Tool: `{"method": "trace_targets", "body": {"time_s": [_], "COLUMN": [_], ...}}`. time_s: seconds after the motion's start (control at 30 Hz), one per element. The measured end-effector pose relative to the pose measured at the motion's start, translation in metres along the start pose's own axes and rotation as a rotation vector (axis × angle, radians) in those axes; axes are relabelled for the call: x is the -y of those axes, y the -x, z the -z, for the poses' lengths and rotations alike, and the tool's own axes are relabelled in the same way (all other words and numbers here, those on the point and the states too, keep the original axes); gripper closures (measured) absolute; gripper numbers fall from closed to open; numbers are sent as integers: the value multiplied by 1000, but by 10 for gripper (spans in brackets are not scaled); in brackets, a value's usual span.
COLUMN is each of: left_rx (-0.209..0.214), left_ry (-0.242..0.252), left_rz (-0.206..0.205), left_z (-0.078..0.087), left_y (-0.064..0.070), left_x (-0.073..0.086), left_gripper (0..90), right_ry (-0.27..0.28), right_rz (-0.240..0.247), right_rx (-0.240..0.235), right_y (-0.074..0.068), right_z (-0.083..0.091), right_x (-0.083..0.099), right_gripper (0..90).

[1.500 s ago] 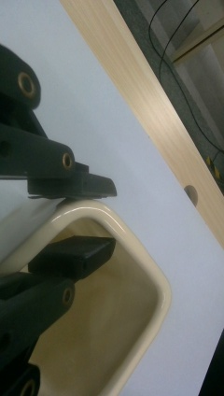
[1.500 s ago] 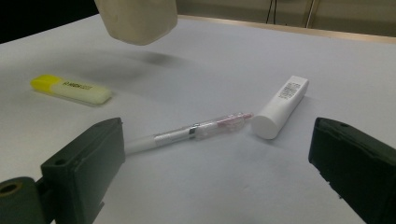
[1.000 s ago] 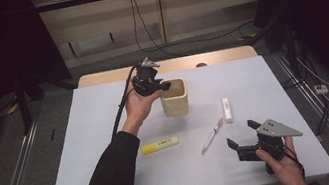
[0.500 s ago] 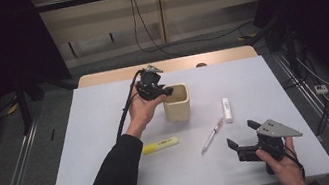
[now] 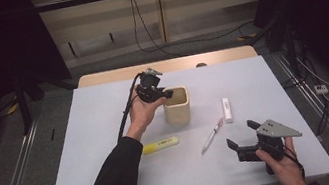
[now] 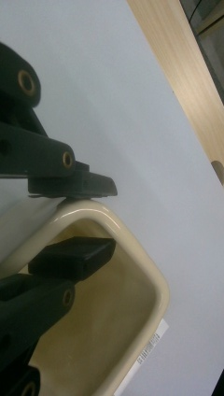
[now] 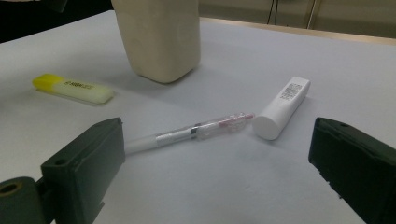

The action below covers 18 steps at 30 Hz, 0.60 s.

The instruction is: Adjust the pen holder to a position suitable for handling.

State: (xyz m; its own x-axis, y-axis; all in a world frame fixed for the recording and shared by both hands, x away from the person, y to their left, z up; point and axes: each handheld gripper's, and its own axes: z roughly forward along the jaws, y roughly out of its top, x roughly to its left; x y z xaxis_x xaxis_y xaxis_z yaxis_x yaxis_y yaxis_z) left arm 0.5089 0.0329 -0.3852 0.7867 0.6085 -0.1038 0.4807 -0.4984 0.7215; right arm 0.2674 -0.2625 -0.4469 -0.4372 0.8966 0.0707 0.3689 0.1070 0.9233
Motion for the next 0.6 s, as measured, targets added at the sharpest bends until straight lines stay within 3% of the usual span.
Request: {"method": "trace_targets", "body": {"time_s": [0.3, 0.33, 0.5, 0.6], "left_rx": [4, -10, 32, 46], "left_ry": [-27, -29, -7, 0], "left_rz": [-13, -12, 6, -7], "left_z": [2, 2, 0, 0], "left_y": [-1, -1, -5, -6], "left_x": [-1, -1, 0, 1], "left_gripper": [693, 693, 674, 660], "right_ry": [-2, -3, -3, -3], "right_rz": [-1, 0, -2, -2], "right_rx": [-1, -1, -1, 0], "right_y": [0, 0, 0, 0], "right_z": [0, 0, 0, 0], "right_x": [0, 0, 0, 0], "right_gripper": [35, 36, 36, 36]}}
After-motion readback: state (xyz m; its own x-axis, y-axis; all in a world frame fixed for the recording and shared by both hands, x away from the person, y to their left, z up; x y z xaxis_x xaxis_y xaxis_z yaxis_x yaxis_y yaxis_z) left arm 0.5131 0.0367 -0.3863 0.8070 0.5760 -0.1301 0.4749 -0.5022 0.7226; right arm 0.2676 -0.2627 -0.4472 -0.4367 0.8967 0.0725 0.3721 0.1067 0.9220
